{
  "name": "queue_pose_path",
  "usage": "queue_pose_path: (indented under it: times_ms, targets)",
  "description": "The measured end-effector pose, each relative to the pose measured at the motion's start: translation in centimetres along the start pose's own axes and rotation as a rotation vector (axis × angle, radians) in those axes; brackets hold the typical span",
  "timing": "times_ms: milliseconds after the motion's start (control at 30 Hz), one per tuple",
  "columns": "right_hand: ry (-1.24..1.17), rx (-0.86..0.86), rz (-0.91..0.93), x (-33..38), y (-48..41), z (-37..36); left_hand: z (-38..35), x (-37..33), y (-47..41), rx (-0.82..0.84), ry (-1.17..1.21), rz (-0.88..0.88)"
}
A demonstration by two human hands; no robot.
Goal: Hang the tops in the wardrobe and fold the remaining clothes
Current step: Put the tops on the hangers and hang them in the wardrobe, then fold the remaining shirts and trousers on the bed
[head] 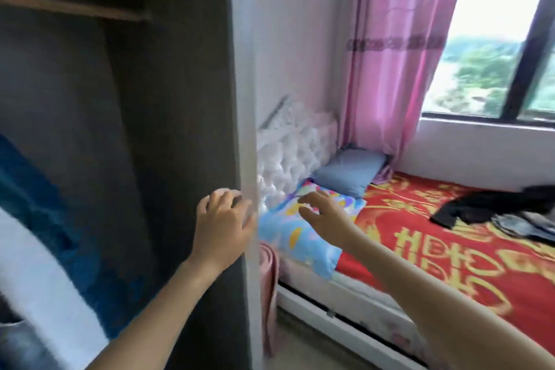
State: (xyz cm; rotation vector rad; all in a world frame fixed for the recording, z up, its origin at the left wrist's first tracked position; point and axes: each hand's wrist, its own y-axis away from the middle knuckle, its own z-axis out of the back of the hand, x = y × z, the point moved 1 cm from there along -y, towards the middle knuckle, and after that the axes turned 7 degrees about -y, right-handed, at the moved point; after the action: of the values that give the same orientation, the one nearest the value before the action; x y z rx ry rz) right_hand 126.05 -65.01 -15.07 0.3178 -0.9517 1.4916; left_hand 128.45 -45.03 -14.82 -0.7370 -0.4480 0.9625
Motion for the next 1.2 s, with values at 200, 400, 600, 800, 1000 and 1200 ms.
queue_pose_path:
  times_ms: [200, 400, 600, 800, 1000, 1200]
  targets:
    - [0.214, -0.153, -0.434, -12.9, 17.2, 13.6, -7.2, -19.5, 3.1, 0.341, 0.315, -0.236]
    - [0.508, -0.360, -0.750, -16.3, 35.5, 22.4, -9.1, -37.9, 7.6, 0.542, 0.580, -0.451]
    - [0.710, -0.614, -1.062, -12.6, 52.6, 25.6, -4.8, -54.3, 14.7, 0.671, 0.878, -0.829]
    - [0.985, -0.963, -1.279, -6.7, 64.7, 21.7, 3.5, -62.0, 24.3, 0.785, 1.124, -1.291]
    - [1.218, -1.146, -1.486, -2.1, 69.4, 15.2, 7.1, -63.2, 31.7, 0.766, 1.178, -1.611]
    - [1.278, -1.328, -1.600, 0.9, 72.2, 10.2, 12.0, -63.7, 36.6, 0.498, 1.291, -1.827]
